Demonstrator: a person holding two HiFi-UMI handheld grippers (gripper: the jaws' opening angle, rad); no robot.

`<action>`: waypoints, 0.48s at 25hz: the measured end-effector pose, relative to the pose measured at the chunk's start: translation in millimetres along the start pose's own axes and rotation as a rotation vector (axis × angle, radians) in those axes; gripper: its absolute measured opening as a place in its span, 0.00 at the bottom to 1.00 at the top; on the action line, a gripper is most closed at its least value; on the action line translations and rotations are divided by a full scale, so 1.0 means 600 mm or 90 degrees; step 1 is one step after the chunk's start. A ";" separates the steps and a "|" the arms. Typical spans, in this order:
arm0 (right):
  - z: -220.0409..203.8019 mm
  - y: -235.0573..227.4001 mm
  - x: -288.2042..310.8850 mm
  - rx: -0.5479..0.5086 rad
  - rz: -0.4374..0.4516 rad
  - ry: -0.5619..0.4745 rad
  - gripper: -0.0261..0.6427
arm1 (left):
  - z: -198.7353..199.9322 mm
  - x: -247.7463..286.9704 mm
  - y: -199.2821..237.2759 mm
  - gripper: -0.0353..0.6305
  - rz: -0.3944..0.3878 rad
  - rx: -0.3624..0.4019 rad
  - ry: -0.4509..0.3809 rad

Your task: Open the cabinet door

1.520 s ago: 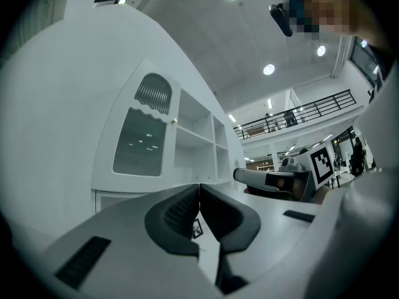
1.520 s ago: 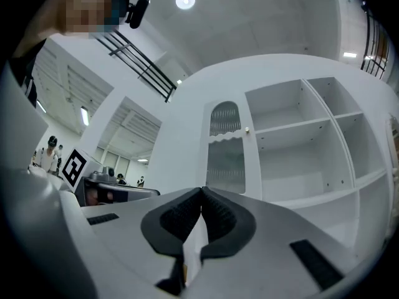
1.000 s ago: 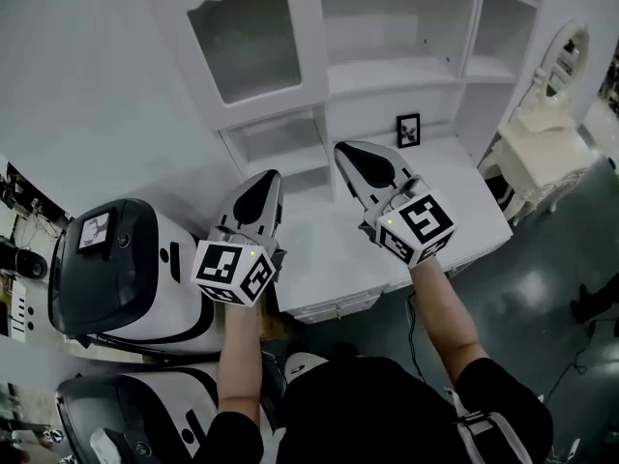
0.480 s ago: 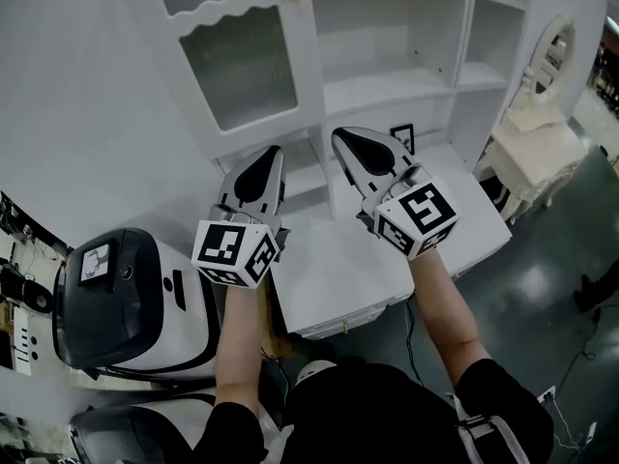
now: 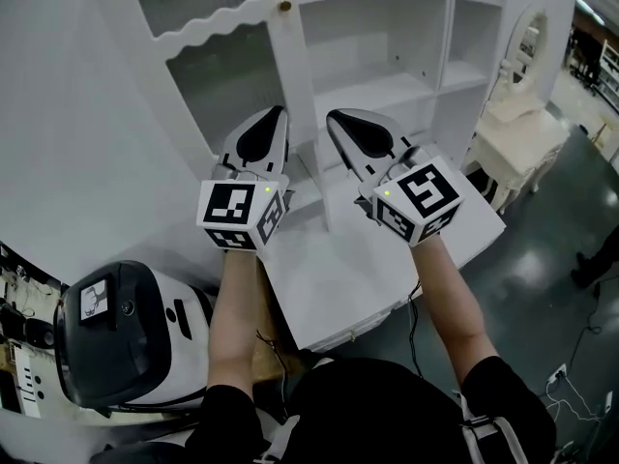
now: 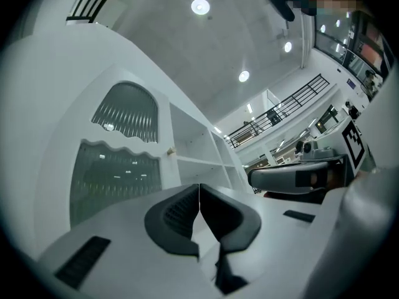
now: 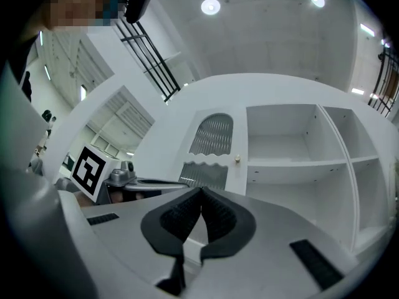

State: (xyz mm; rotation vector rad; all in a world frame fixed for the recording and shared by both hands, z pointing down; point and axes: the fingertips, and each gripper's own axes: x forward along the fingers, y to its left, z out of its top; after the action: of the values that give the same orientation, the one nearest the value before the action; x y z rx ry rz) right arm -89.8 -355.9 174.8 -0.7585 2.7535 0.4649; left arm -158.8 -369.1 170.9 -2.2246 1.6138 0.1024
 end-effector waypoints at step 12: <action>0.016 -0.031 0.009 -0.030 -0.051 0.005 0.07 | 0.054 0.083 0.030 0.09 -0.022 0.046 -0.039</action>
State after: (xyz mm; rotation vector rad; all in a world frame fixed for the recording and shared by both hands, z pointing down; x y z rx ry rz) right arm -82.9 -370.1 159.8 -0.8801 2.7164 0.5125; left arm -153.6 -407.0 122.1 -2.1738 1.5220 0.0998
